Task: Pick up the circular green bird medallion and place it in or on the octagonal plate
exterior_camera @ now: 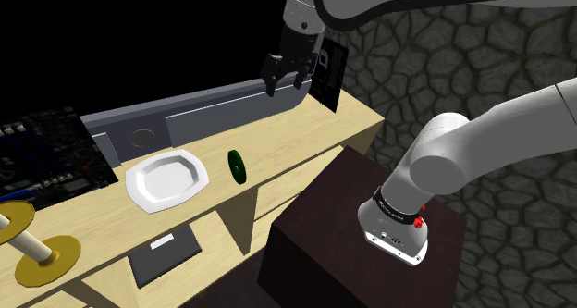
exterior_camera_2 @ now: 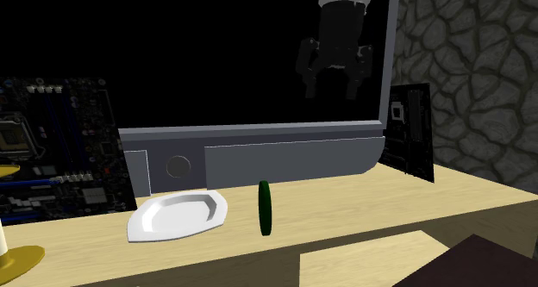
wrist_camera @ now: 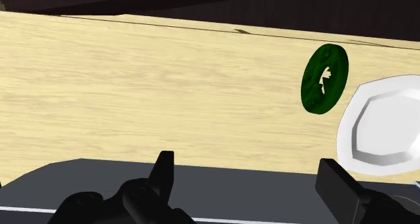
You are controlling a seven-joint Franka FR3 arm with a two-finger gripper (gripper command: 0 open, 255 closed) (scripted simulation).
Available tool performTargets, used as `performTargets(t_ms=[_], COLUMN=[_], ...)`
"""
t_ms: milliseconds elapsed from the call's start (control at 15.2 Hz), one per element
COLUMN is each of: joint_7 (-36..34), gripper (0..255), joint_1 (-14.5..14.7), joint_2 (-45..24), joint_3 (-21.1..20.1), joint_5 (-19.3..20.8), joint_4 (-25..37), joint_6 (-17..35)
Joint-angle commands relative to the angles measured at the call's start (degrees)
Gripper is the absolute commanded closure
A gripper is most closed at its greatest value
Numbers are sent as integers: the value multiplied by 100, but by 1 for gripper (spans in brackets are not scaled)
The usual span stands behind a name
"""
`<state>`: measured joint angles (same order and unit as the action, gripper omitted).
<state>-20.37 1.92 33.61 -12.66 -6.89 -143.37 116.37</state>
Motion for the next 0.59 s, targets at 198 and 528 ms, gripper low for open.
performTargets(t_ms=[198, 528], joint_7=[-708, -1474], gripper=[0, 0], joint_1=[80, 90], joint_2=[-707, -1636], joint_3=[-527, -1050], joint_5=[-145, -104], joint_4=[-85, 54], joint_6=[638, 1264])
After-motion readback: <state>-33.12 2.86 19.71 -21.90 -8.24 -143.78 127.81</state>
